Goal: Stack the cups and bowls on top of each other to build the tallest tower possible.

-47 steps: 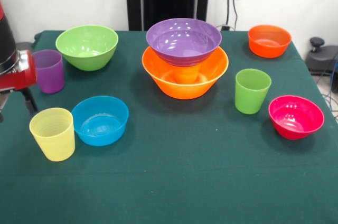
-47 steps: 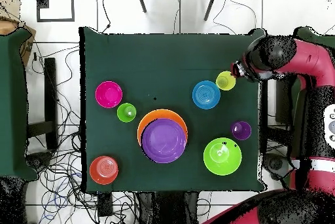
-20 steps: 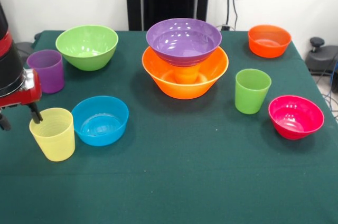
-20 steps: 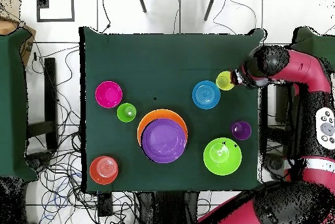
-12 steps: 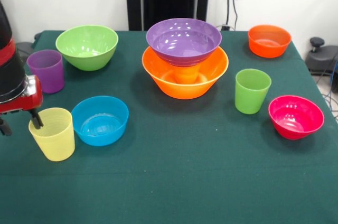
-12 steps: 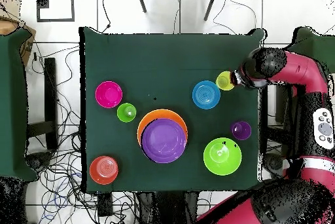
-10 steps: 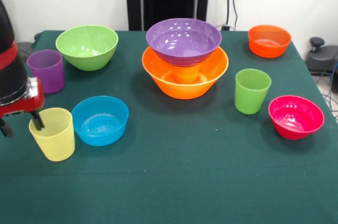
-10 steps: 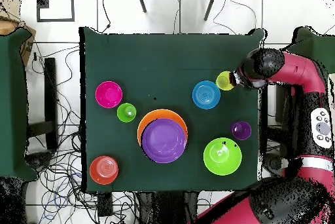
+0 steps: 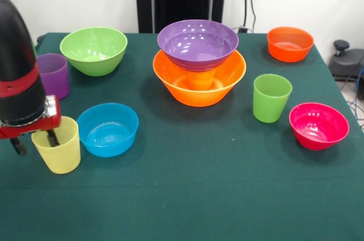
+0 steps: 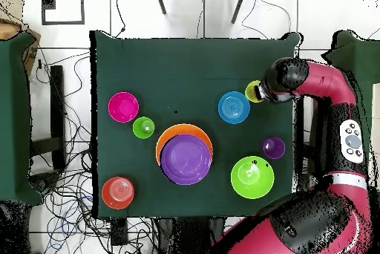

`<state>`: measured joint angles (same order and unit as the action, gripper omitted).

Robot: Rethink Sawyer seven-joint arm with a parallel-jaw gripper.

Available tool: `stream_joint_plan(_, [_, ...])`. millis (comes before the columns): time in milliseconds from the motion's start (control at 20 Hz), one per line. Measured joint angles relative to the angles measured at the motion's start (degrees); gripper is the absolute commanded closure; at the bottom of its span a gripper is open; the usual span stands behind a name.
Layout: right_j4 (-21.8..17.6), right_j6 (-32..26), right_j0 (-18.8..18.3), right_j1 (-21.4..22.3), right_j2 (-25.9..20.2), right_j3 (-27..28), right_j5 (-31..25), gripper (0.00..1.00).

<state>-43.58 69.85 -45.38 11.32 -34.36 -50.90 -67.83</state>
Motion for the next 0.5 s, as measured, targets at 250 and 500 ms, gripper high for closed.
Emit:
stream_joint_plan(250, [0.0,0.0,0.6,-0.3,1.3,0.2,1.1,0.00])
stream_joint_plan(500, [0.1,0.0,0.6,-0.2,2.4,0.1,1.6,0.00])
